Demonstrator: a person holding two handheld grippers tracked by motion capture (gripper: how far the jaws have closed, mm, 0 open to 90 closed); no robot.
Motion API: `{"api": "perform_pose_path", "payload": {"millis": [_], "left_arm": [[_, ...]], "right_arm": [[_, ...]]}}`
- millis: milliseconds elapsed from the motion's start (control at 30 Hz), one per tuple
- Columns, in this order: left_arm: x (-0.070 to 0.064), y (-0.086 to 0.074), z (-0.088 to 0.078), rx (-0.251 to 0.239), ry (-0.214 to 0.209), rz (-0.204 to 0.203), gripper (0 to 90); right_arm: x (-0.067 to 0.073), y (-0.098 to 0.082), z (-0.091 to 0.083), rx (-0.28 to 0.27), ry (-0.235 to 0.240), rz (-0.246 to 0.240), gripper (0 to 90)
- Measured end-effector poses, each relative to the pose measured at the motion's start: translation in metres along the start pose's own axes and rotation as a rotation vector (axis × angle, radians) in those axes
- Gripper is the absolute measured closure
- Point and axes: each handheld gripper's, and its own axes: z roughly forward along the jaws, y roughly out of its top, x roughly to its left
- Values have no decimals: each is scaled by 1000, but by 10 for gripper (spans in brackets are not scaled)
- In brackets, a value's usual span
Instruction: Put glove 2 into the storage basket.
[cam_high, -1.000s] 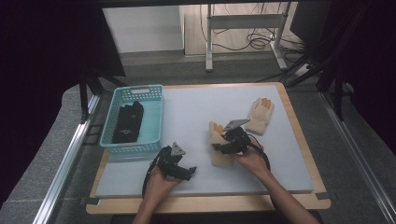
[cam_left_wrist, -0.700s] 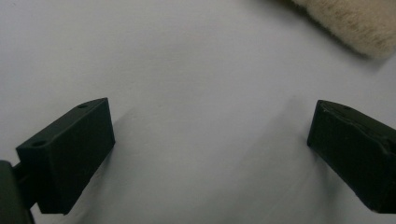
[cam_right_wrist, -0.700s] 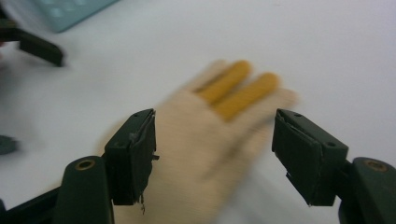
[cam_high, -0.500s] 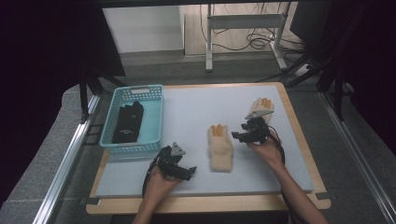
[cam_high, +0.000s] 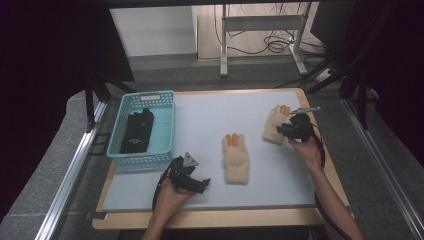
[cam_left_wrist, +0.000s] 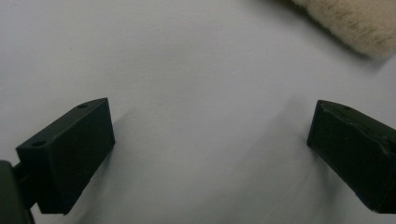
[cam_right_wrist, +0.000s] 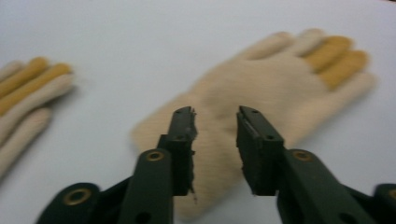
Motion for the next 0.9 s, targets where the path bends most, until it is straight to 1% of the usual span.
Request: {"api": "perform_pose_path", "payload": {"millis": [33,67,100,133,167,233,267,367,400,500,533,567,600,667,700,733,767,800,900], "left_arm": [[0,0,0,-1,0,-1,8],[0,0,0,0,0,-1,8],[0,0,0,-1,0,-2,8],[0,0,0,-1,0,-2,8],[0,0,0,-1,0,-2,8],[0,0,0,0,0,-1,8],[0,0,0,0,0,-1,8],[0,0,0,-1,0,-1,8],[0,0,0,-1,0,-1,8],[0,0,0,0,0,-1,8],[0,0,0,-1,0,-1,8],[0,0,0,-1,0,-1,8],[0,0,0,-1,0,-1,8],[0,0,0,0,0,-1,8],[0,0,0,0,0,-1,8],[0,0,0,0,0,-1,8],[0,0,0,0,0,-1,8],[0,0,0,-1,0,-1,8],[0,0,0,-1,0,-1,8]], "right_arm": [[-6,0,-1,-4,-12,14,713],[-16,1,-2,-5,-34,36,730],[-16,1,-2,-5,-34,36,730],[-25,1,-2,-7,-49,53,732],[-25,1,-2,-7,-49,53,732],[-34,1,1,-16,-64,82,725],[-37,1,3,-17,-65,93,711],[-40,-1,12,-6,-63,120,651],[-40,-1,12,-6,-63,120,651],[-39,-5,22,7,-54,131,612],[-37,-8,28,22,-61,126,607],[-37,-8,28,22,-61,126,607],[-35,-11,33,33,-73,116,628],[-34,-14,33,10,-71,122,698],[-33,-15,33,5,-67,118,745],[-32,-16,34,-3,-57,119,821],[-32,-16,34,-3,-57,119,821],[-31,-16,35,-4,-33,134,866],[-30,-13,34,15,-34,138,879]]}}
